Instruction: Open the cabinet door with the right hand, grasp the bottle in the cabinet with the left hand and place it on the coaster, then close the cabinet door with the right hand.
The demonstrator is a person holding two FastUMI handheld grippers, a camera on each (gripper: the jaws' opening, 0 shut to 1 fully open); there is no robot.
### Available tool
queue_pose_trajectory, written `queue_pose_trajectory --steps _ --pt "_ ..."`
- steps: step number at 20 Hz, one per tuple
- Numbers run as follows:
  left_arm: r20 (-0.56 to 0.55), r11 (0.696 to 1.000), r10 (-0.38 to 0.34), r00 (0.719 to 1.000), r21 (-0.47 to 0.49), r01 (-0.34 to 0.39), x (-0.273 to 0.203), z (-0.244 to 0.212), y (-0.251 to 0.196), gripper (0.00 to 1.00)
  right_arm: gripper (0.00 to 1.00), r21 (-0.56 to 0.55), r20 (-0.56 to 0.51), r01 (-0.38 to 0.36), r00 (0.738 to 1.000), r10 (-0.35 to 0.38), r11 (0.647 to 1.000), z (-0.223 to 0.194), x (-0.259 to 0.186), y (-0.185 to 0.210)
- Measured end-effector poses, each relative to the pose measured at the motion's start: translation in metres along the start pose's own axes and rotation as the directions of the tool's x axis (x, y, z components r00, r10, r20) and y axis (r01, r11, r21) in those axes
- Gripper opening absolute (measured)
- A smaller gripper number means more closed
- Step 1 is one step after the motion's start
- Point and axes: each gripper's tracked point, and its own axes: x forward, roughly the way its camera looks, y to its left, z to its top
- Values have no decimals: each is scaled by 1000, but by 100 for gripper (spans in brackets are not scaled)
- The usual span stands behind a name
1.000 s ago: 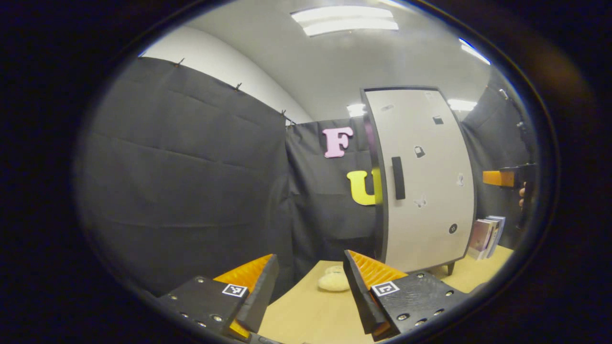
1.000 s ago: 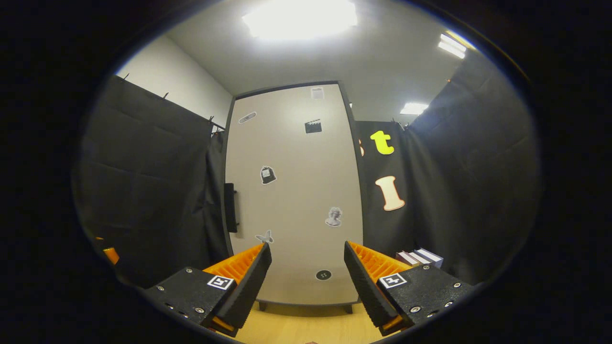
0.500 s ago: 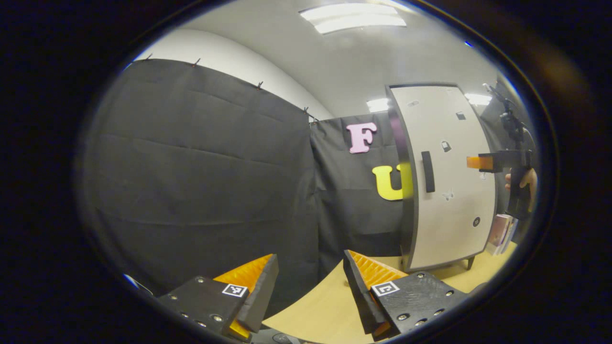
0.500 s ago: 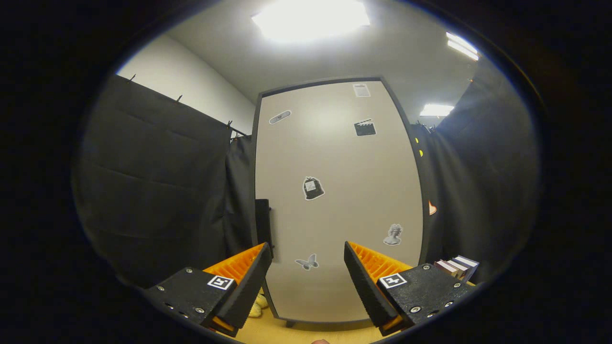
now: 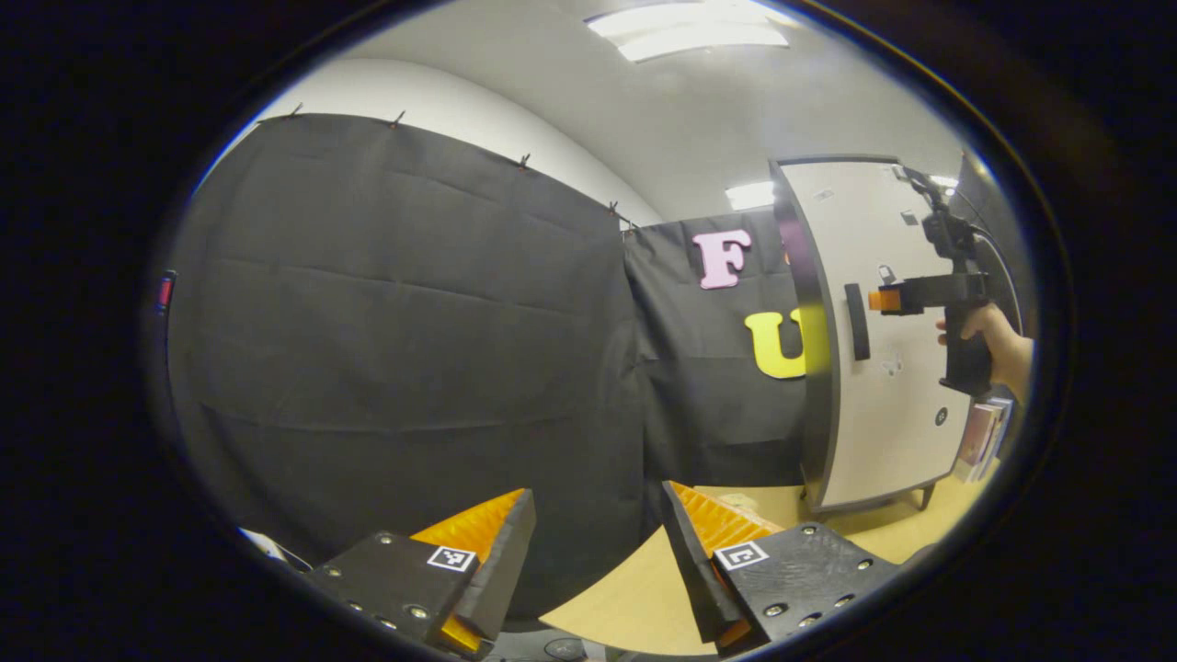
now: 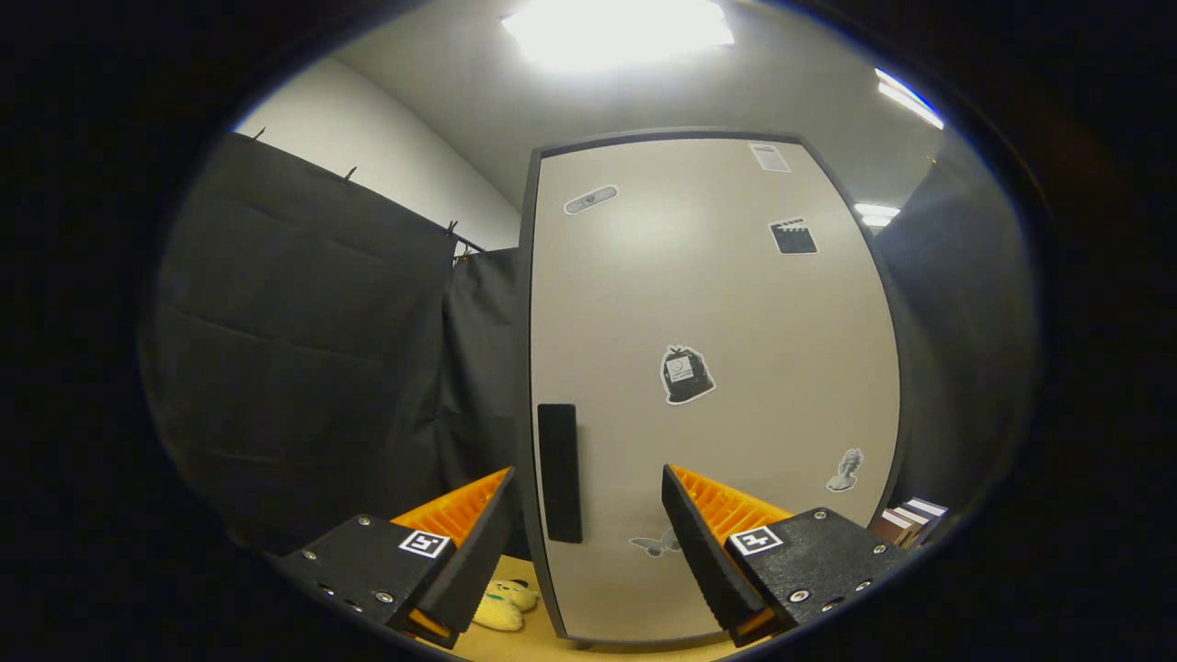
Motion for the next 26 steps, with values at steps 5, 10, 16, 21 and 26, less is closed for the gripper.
queue_pose_trajectory --steps 5,10,16,21,26 --pt "-5 1000 18 1000 4 -18 1 -5 12 84 86 -12 -72 -14 997 13 1000 -18 40 17" --pt "-5 1000 21 1000 18 -21 2 -4 24 84 64 -22 -143 28 989 -31 999 -39 69 17" --pt "-5 1000 -5 1000 8 5 9 -7 23 84 21 11 -186 22 982 -19 1000 -47 73 20" --pt "9 999 -53 999 -5 53 17 -4 7 84 17 0 -193 -15 981 14 1000 -46 67 20" --pt "23 993 -116 993 -18 116 22 -1 -19 78 17 6 -195 -50 979 51 999 -41 49 24"
